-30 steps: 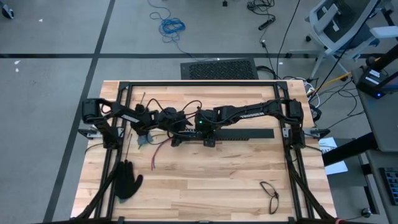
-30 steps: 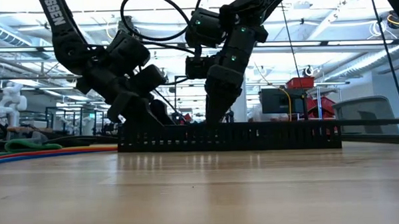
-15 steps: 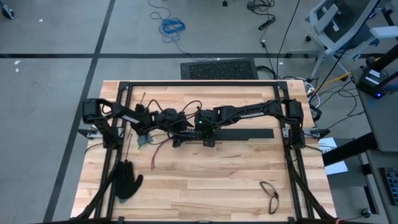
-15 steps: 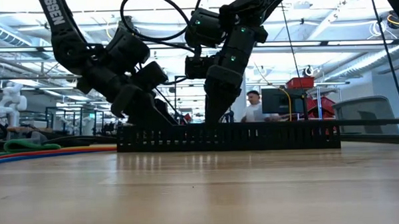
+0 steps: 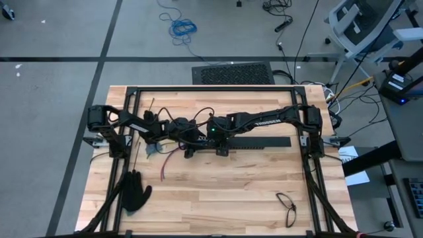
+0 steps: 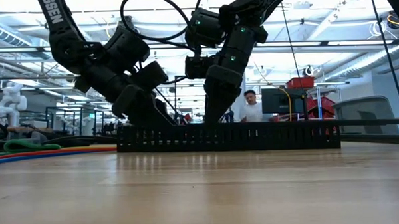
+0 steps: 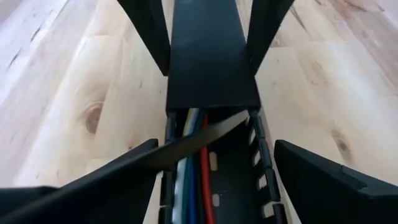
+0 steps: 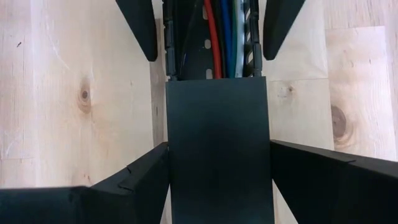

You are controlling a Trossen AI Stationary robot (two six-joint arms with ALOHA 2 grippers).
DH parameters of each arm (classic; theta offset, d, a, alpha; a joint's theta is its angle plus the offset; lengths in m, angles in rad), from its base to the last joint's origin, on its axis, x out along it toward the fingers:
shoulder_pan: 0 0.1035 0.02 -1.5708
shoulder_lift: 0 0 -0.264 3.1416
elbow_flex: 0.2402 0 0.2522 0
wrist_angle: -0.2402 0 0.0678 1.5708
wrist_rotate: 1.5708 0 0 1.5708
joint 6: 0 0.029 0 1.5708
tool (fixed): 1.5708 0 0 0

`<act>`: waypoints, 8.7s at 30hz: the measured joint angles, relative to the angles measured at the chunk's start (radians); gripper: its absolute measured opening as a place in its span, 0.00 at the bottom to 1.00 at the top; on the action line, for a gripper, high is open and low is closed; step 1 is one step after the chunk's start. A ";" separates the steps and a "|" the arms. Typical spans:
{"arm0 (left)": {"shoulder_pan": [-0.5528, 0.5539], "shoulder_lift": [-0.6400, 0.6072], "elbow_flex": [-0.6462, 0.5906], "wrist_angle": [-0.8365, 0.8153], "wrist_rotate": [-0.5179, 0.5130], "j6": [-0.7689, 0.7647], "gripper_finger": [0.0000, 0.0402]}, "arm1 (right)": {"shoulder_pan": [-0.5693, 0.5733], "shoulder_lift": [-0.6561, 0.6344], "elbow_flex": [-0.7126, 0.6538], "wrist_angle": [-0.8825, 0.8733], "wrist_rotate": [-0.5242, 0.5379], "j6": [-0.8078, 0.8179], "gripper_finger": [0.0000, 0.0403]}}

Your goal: Ziptie cables

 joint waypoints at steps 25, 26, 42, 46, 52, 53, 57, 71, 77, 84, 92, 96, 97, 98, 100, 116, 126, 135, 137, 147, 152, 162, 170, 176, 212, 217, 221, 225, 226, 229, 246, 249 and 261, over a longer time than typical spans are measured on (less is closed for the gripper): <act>-0.001 0.000 -0.001 -0.015 -0.015 0.050 0.61 | 0.000 0.000 0.000 -0.001 0.000 0.000 0.61; -0.001 0.000 -0.001 -0.015 -0.015 0.050 0.61 | 0.000 0.000 0.000 0.000 0.000 0.000 0.61; 0.000 0.000 -0.001 -0.012 -0.018 0.051 0.58 | 0.000 0.003 -0.002 0.091 -0.002 0.000 0.61; 0.000 0.000 -0.001 -0.012 -0.018 0.051 0.58 | 0.000 0.003 -0.003 0.101 -0.003 0.000 0.61; 0.000 0.000 -0.001 -0.011 -0.018 0.005 0.58 | 0.000 0.003 -0.003 0.105 -0.008 0.000 0.61; 0.000 0.000 -0.001 -0.011 -0.018 0.006 0.58 | 0.000 0.003 -0.003 0.105 -0.007 0.000 0.61; -0.001 -0.002 -0.001 -0.013 -0.019 -0.001 0.58 | 0.000 0.003 -0.003 0.105 -0.007 -0.002 0.61; 0.002 -0.010 0.000 -0.023 -0.064 -0.024 0.78 | 0.000 0.001 0.000 0.100 -0.003 -0.003 0.61; 0.002 -0.015 0.000 -0.027 -0.064 -0.027 0.85 | 0.001 0.016 0.003 0.104 -0.002 0.000 0.61; -0.003 -0.107 0.001 -0.081 -0.064 0.041 0.85 | 0.001 0.034 0.006 0.107 -0.005 0.001 0.61; -0.004 -0.234 -0.019 -0.355 -0.047 0.145 0.85 | 0.000 0.032 0.005 0.099 -0.004 -0.004 0.61; -0.003 -0.235 -0.027 -0.309 -0.045 0.155 0.85 | 0.000 0.032 0.004 0.099 -0.004 -0.005 0.61; -0.003 -0.235 -0.027 -0.306 -0.045 0.155 0.85 | 0.000 0.032 0.004 0.099 -0.004 -0.005 0.61; -0.004 -0.235 -0.027 -0.307 -0.045 0.155 0.85 | 0.000 0.032 0.004 0.098 -0.003 -0.005 0.61; -0.004 -0.234 -0.027 -0.308 -0.044 0.154 0.85 | 0.000 0.032 0.003 0.095 -0.003 -0.006 0.61; -0.004 -0.094 -0.027 -0.180 -0.042 0.129 0.85 | 0.000 0.034 0.001 0.098 -0.004 -0.004 0.61; 0.003 -0.063 -0.027 -0.091 -0.066 0.050 0.85 | 0.000 0.034 0.000 0.101 -0.004 -0.005 0.61; 0.010 -0.063 -0.027 -0.103 -0.083 -0.002 0.75 | 0.000 0.035 0.000 0.108 -0.002 -0.005 0.61; 0.013 -0.063 -0.027 -0.106 -0.081 -0.003 0.71 | -0.001 0.035 0.000 0.110 -0.002 -0.005 0.61; 0.016 -0.063 -0.027 -0.113 -0.067 -0.002 0.59 | -0.001 0.035 0.000 0.112 0.001 -0.005 0.61; 0.016 -0.064 -0.027 -0.112 -0.067 -0.002 0.55 | 0.000 0.037 -0.002 0.143 0.000 -0.007 0.61; 0.016 -0.064 -0.027 -0.097 -0.068 -0.002 0.53 | 0.000 0.041 -0.004 0.214 -0.002 -0.007 0.61; 0.016 -0.062 -0.030 -0.069 -0.068 -0.001 0.53 | 0.000 0.040 -0.004 0.225 -0.002 -0.008 0.61; 0.016 -0.063 -0.026 -0.104 -0.068 0.006 0.53 | 0.000 0.040 -0.003 0.225 -0.005 -0.008 0.61; 0.010 -0.190 -0.016 -0.199 0.008 -0.024 0.96 | 0.001 0.052 0.003 0.210 -0.005 -0.004 0.61; 0.012 -0.294 -0.035 -0.338 -0.003 0.051 0.96 | 0.001 0.053 0.003 0.208 -0.005 -0.006 0.61; 0.012 -0.309 -0.053 -0.347 -0.011 0.026 0.96 | 0.001 0.053 0.003 0.209 -0.005 -0.008 0.61; 0.012 -0.302 -0.052 -0.332 -0.012 0.025 0.96 | 0.001 0.054 0.003 0.207 -0.005 -0.007 0.61; 0.012 -0.302 -0.052 -0.332 -0.012 0.024 0.96 | 0.001 0.055 0.003 0.208 -0.005 -0.007 0.61; 0.012 -0.302 -0.052 -0.325 -0.036 0.028 0.96 | 0.001 0.055 0.002 0.209 -0.005 -0.007 0.61; 0.024 -0.133 -0.050 -0.261 -0.046 -0.027 0.96 | 0.001 0.056 0.000 0.215 -0.005 -0.007 0.61; 0.024 -0.137 -0.050 -0.226 -0.044 -0.028 0.96 | 0.001 0.056 0.000 0.215 -0.005 -0.007 0.61; 0.025 -0.138 -0.037 -0.238 -0.044 -0.027 0.87 | 0.001 0.057 0.000 0.216 -0.005 -0.007 0.61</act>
